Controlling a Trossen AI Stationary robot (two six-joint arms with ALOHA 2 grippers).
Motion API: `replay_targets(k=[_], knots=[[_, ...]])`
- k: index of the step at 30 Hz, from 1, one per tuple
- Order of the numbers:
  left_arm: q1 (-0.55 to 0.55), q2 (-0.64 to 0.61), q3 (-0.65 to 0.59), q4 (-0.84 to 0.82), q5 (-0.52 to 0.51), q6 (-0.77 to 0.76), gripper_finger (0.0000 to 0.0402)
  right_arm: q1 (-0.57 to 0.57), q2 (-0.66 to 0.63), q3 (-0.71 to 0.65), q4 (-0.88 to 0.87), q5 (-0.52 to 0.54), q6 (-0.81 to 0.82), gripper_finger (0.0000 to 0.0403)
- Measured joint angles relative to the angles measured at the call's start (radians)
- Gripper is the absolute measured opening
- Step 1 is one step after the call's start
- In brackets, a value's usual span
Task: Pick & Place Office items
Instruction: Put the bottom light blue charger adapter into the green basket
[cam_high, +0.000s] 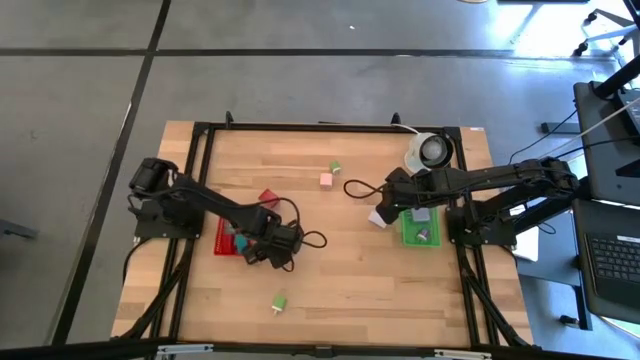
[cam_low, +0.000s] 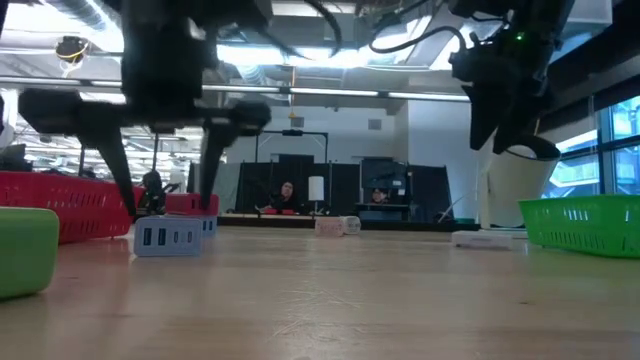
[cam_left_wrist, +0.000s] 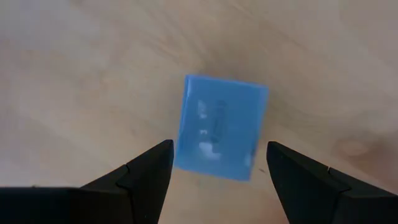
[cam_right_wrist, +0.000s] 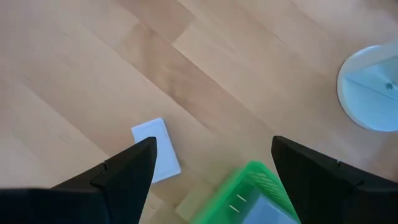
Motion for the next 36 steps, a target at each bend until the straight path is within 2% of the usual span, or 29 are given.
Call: replay_targets(k=[6, 9, 13, 16, 19, 26, 36], knots=[[0.024, 0.076, 0.0, 0.046, 0.1, 0.074, 0.0255, 0.0, 0.0, 0.0, 0.014, 0.0, 0.022, 0.0319], [0.024, 0.089, 0.0, 0.061, 0.081, 0.055, 0.025, 0.0, 0.0, 0.0, 0.016, 0.0, 0.043, 0.0319], [0.023, 0.083, 0.0, 0.055, 0.057, 0.044, 0.0205, 0.0, 0.0, 0.0, 0.02, 0.0, 0.073, 0.0319], [0.029, 0.073, 0.0, 0.055, 0.012, 0.021, 0.0205, 0.0, 0.0, 0.0, 0.021, 0.0, 0.079, 0.0319], [0.043, 0.048, 0.003, 0.05, -0.026, -0.056, 0.0205, 0.0, 0.0, 0.0, 0.023, 0.0, 0.081, 0.0318], [0.101, -0.055, 0.003, 0.132, -0.021, -0.242, 0.0205, 0.0, 0.0, 0.0, 0.089, 0.001, 0.077, 0.0318], [0.214, -0.184, 0.004, 0.387, -0.141, -0.299, 0.0205, -0.002, 0.0, 0.0, 0.212, 0.025, -0.003, 0.0318]])
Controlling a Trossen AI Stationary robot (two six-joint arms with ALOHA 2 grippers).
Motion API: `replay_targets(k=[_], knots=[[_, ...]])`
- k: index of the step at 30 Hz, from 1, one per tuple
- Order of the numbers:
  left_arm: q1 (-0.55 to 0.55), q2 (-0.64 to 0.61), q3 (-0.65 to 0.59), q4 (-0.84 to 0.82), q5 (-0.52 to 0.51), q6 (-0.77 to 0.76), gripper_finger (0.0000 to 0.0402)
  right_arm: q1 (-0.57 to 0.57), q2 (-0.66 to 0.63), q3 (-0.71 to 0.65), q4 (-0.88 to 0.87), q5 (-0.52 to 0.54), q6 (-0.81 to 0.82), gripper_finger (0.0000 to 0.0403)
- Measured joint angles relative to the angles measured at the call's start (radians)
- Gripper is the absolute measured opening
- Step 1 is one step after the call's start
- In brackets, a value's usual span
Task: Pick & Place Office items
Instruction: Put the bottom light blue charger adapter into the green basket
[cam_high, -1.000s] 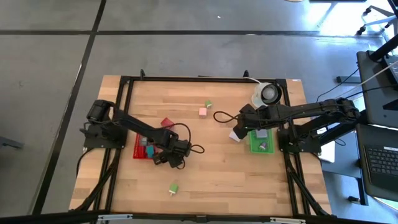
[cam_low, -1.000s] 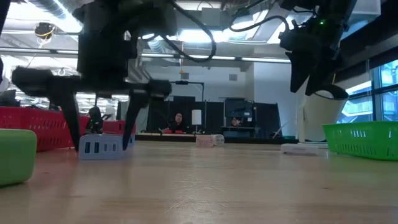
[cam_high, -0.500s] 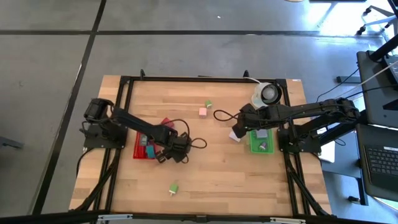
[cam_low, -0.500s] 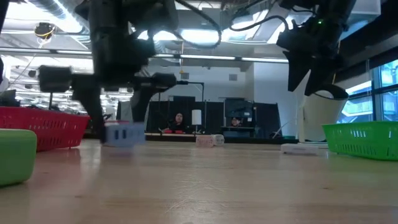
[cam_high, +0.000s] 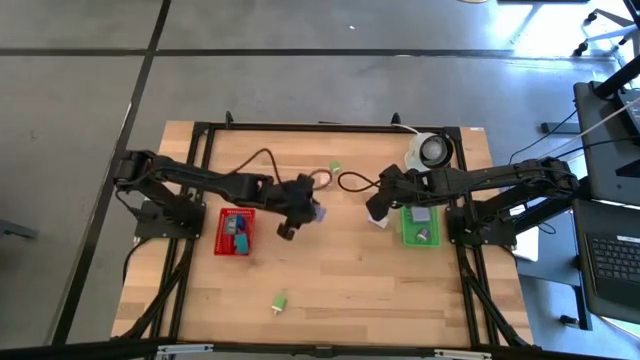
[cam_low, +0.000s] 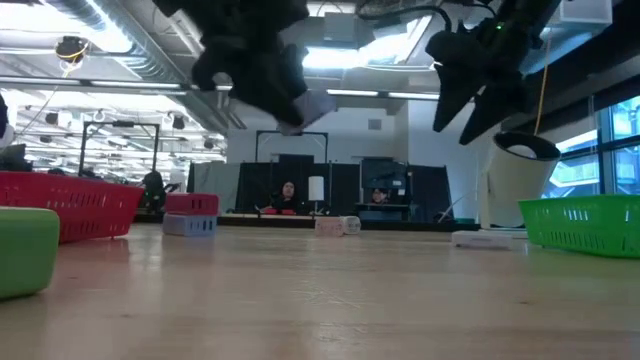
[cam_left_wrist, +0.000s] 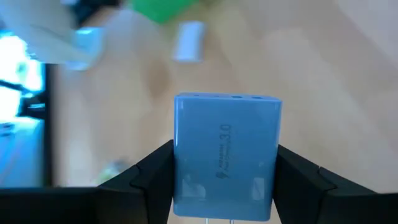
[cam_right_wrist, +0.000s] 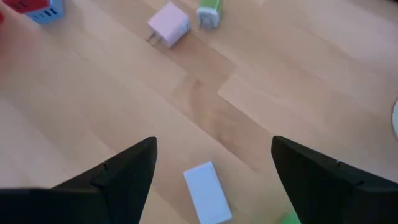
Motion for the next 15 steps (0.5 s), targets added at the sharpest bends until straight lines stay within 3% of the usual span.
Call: replay_targets(k=[8, 15], knots=[[0.006, -0.017, 0.0, 0.186, -0.188, 0.047, 0.0205, 0.0, 0.0, 0.0, 0.021, 0.077, -0.031, 0.0317], [0.014, -0.017, 0.0, 0.548, -0.337, -0.044, 0.0205, 0.0, 0.0, 0.0, 0.055, 0.136, -0.059, 0.0317]])
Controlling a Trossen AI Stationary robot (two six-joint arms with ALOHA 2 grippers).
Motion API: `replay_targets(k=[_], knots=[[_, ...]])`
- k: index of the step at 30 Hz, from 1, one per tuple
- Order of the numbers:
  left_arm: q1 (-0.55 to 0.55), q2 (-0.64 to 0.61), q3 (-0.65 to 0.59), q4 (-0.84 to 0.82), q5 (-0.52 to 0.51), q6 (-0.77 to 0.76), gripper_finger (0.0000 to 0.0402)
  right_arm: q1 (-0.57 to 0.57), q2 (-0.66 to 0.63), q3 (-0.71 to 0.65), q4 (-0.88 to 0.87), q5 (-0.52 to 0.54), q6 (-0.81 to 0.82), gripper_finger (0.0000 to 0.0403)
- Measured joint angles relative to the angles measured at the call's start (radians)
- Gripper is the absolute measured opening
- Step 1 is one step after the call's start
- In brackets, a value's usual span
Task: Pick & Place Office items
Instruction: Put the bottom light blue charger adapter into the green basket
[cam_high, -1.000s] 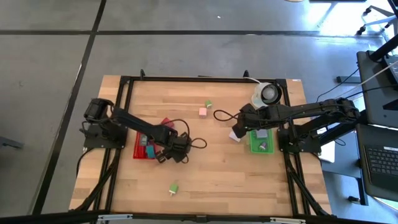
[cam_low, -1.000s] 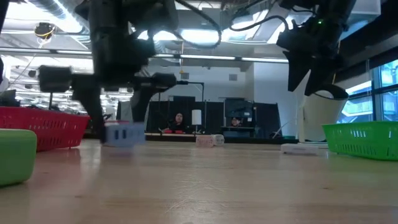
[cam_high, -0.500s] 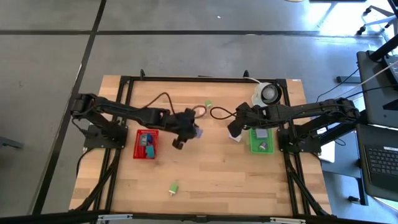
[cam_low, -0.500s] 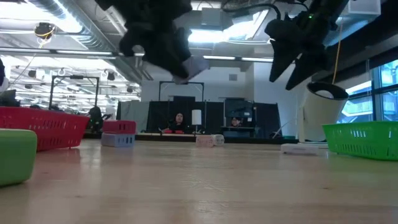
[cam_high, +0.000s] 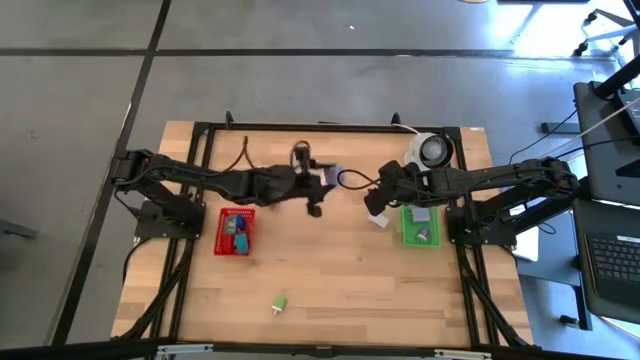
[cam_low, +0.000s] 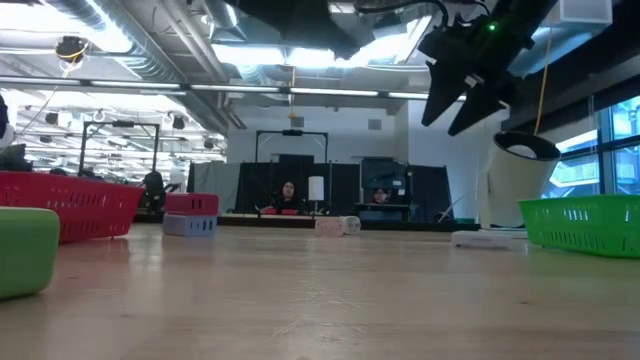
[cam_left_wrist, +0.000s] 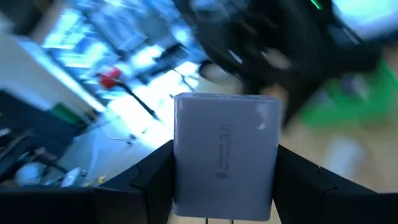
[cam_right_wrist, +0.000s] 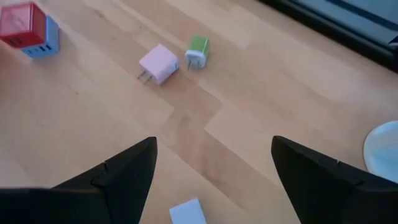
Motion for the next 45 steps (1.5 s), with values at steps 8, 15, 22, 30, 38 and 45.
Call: replay_targets(k=[8, 15, 22, 30, 38, 45], knots=[[-0.035, 0.0, 0.0, 0.281, -0.093, -0.06, 0.0207, 0.0, 0.0, 0.0, 0.011, 0.008, -0.003, 0.0317], [-0.05, 0.0, 0.0, 0.291, -0.102, -0.029, 0.0207, 0.0, 0.0, 0.0, 0.013, 0.008, -0.002, 0.0317], [-0.047, 0.0, 0.0, 0.243, -0.156, -0.054, 0.0207, -0.004, -0.001, 0.021, 0.043, 0.008, -0.029, 0.0317], [-0.047, 0.0, 0.0, 0.074, -0.283, -0.176, 0.0207, -0.034, -0.011, 0.268, 0.011, 0.001, -0.202, 0.0317], [-0.047, 0.0, 0.0, 0.061, -0.273, -0.259, 0.0207, -0.056, 0.005, 0.372, 0.172, 0.002, -0.25, 0.0317], [-0.046, 0.0, 0.0, 0.061, -0.273, -0.261, 0.0207, -0.056, 0.051, 0.372, 0.286, -0.125, -0.245, 0.033]])
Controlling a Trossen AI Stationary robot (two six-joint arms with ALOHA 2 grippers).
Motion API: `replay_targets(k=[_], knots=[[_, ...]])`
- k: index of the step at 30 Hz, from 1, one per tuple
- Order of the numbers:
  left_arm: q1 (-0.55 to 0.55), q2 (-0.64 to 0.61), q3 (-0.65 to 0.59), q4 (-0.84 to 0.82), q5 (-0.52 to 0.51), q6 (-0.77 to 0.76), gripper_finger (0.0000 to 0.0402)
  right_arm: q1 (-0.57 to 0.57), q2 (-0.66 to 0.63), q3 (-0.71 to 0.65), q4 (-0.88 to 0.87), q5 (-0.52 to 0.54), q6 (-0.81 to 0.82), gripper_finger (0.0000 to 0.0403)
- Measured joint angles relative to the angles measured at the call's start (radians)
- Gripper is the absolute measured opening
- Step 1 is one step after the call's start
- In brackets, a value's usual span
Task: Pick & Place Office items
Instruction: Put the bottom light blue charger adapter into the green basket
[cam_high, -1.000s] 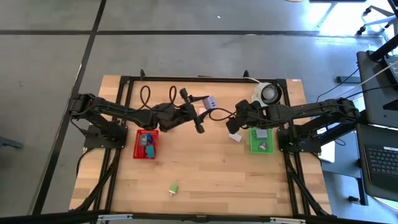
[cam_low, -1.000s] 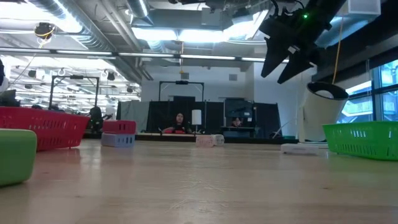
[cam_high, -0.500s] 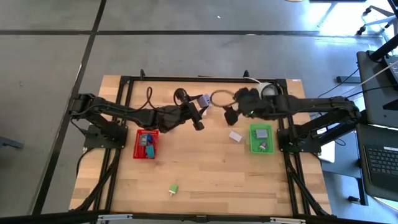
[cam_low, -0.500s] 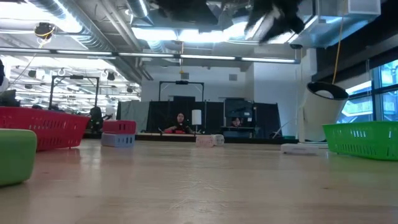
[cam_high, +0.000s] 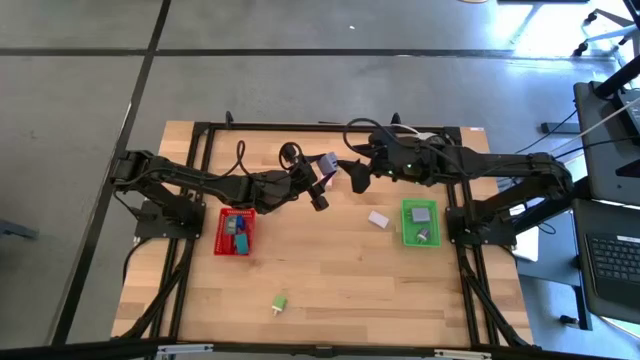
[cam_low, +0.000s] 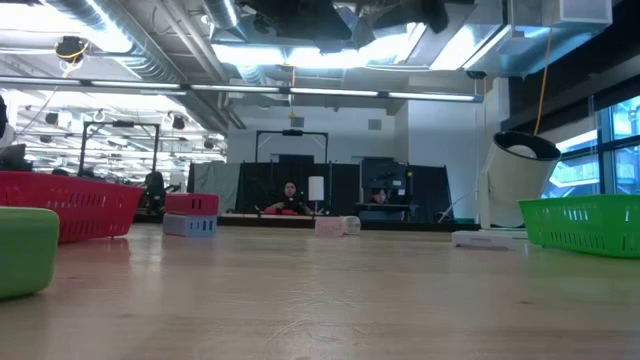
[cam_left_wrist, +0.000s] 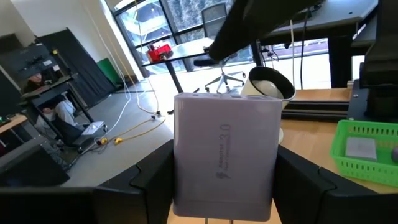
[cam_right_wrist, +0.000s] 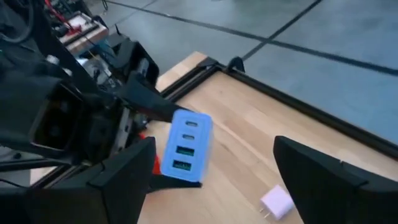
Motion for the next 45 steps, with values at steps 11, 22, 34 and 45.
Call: replay_targets(k=[11, 22, 34, 45], knots=[[0.0, 0.0, 0.0, 0.002, -0.006, 0.0, 0.0207, -0.002, 0.1, 0.0, 0.06, -0.038, 0.049, 0.0364], [-0.004, 0.0, 0.0, 0.001, 0.002, 0.0, 0.0221, -0.002, 0.13, 0.0, 0.095, -0.032, 0.085, 0.0295], [-0.003, 0.002, 0.0, 0.006, -0.007, 0.009, 0.0229, -0.002, 0.13, 0.0, 0.102, -0.039, 0.111, 0.0121], [0.022, -0.001, 0.001, -0.082, 0.099, -0.397, 0.0279, -0.05, 0.045, -0.002, 0.002, -0.117, 0.015, 0.012]])
